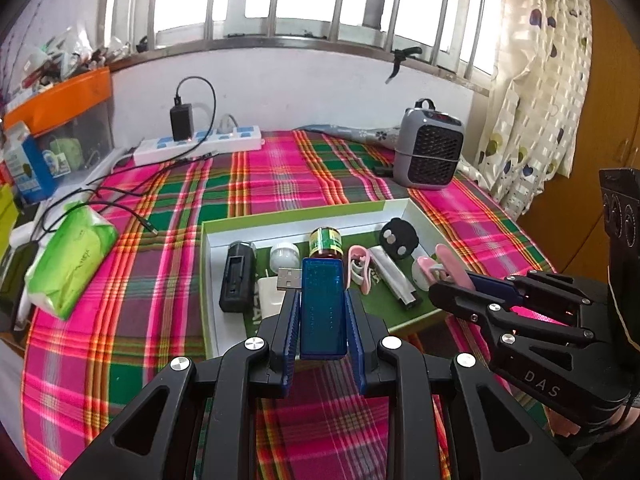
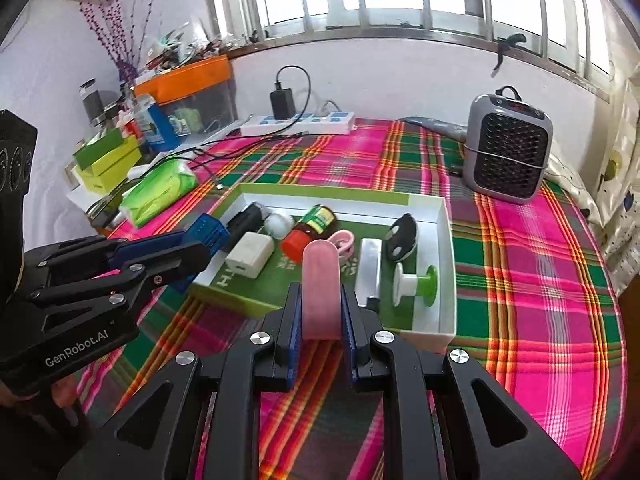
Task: Organize rigid objects
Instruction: 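Carry the USB stick with the left tool while the right tool carries the pink block into the box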
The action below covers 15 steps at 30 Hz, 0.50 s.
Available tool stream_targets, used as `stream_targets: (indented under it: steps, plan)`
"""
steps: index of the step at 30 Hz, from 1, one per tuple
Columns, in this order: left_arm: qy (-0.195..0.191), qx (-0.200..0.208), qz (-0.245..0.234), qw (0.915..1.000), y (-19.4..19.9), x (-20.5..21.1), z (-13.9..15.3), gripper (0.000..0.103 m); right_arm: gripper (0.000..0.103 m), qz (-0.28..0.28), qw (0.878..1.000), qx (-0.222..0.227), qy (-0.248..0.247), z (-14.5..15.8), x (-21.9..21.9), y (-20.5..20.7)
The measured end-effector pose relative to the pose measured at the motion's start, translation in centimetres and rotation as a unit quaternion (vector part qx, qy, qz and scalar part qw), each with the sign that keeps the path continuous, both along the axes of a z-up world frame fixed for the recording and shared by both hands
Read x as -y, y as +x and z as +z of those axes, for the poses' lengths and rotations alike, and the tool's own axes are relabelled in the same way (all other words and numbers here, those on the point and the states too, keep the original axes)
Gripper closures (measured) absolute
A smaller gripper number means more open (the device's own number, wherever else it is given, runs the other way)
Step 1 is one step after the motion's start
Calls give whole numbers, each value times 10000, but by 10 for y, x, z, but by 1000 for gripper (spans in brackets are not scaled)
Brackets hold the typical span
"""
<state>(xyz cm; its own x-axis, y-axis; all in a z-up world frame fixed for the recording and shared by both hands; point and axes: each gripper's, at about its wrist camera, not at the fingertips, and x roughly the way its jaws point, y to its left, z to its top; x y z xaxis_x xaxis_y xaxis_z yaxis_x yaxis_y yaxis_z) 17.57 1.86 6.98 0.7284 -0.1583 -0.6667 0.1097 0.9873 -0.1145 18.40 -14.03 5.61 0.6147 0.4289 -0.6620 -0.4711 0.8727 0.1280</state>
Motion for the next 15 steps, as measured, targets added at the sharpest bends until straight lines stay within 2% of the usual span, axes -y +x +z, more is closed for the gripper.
stream_targets:
  steps: [15]
  plan:
    - [120, -306, 0, 9995, 33, 5, -27, 81, 84, -18, 9995, -306, -64, -17, -10, 36]
